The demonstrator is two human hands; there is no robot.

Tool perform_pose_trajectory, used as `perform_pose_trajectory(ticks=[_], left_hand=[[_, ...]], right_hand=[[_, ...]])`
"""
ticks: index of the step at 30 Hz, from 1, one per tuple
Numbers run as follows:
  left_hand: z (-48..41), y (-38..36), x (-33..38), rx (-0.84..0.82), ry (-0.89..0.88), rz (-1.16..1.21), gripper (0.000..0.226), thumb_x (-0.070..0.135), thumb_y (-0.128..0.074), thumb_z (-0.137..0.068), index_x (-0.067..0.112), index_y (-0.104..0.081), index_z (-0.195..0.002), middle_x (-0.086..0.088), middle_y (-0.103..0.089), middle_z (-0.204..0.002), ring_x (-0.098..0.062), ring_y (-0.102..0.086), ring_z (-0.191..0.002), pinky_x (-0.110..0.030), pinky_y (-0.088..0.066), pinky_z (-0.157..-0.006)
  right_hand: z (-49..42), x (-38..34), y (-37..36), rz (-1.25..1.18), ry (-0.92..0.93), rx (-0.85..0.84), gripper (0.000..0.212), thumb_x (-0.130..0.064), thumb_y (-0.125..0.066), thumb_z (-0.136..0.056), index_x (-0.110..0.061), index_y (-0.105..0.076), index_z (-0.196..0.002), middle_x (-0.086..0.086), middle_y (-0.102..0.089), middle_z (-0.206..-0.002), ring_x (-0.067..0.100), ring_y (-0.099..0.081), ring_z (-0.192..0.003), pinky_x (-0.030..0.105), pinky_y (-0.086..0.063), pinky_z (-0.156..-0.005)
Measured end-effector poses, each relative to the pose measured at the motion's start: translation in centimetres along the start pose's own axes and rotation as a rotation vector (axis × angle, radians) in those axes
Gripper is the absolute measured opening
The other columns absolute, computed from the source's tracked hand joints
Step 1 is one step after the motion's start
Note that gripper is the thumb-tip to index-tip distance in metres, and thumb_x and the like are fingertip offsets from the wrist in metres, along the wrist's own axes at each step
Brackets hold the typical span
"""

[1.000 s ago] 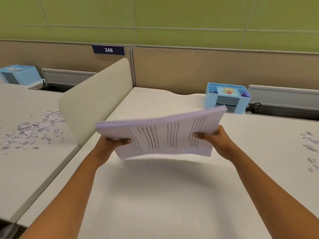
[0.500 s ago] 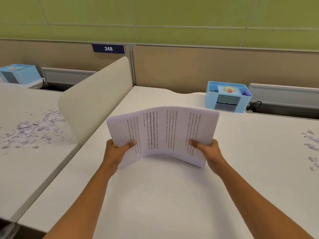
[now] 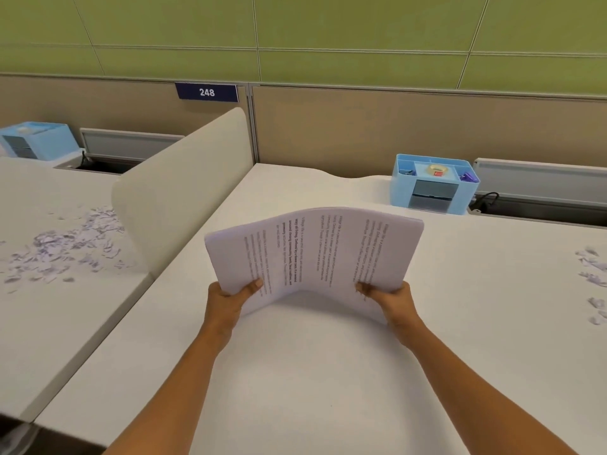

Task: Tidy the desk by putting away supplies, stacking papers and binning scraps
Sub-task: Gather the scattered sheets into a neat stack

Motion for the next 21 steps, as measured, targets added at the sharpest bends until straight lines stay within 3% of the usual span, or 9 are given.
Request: perform_pose_trajectory(ticks=[5,8,12,16,21], left_hand=[[-0.3,-0.4,0.9,0.007,0.0,-0.017,0.03,0.001,-0.072,-0.075,0.011,-0.064,-0.102,0.014,-0.069,-0.084,-0.002,-0.067,-0.074,-0.014,-0.055,-0.065],[-0.5,-0.3,1.5,0.011,-0.024,-0.01,0.031,-0.001,-0.07,-0.076,0.012,-0.063,-0.103,0.009,-0.067,-0.09,-0.003,-0.065,-0.078,-0.015,-0.055,-0.068],[0.7,-0.1,-0.2,-0.018,0.052,-0.043,0.029,0.005,-0.069,-0.079,0.012,-0.062,-0.107,0.0,-0.066,-0.096,-0.006,-0.062,-0.085,-0.017,-0.052,-0.071],[0.6,0.2,-0.4,0.004,0.105,-0.059,0.027,0.011,-0.069,-0.08,0.01,-0.062,-0.107,0.003,-0.066,-0.093,-0.01,-0.063,-0.086,-0.024,-0.052,-0.075],[-0.4,0.8,0.4,0.042,0.136,-0.04,0.023,0.011,-0.069,-0.081,0.007,-0.063,-0.103,0.0,-0.067,-0.088,-0.015,-0.064,-0.08,-0.027,-0.052,-0.072]], right_hand=[[-0.6,-0.8,0.1,0.013,0.014,0.023,0.03,0.002,-0.074,-0.072,-0.017,-0.065,-0.093,-0.005,-0.069,-0.088,0.015,-0.063,-0.083,0.023,-0.055,-0.072],[-0.5,-1.4,0.1,-0.006,0.041,0.002,0.032,-0.004,-0.079,-0.066,-0.021,-0.066,-0.09,-0.01,-0.07,-0.08,0.009,-0.064,-0.076,0.025,-0.056,-0.071],[0.2,0.7,0.4,0.054,-0.043,0.008,0.031,-0.002,-0.075,-0.074,-0.026,-0.064,-0.09,-0.011,-0.068,-0.09,0.005,-0.063,-0.086,0.022,-0.051,-0.076],[0.0,0.8,0.6,0.082,-0.082,0.005,0.035,-0.005,-0.075,-0.074,-0.018,-0.062,-0.103,-0.01,-0.067,-0.096,0.003,-0.062,-0.089,0.009,-0.051,-0.068],[-1.0,-0.2,0.7,0.031,-0.135,0.017,0.026,-0.013,-0.074,-0.075,-0.013,-0.066,-0.099,0.001,-0.071,-0.098,0.017,-0.069,-0.085,0.025,-0.057,-0.071]])
Point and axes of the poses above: each hand's wrist, its own z-axis away from the middle knuckle, its own y-axis out of the back of the hand, x = y × z, the point moved 6 cm from there along -z, towards the middle knuckle
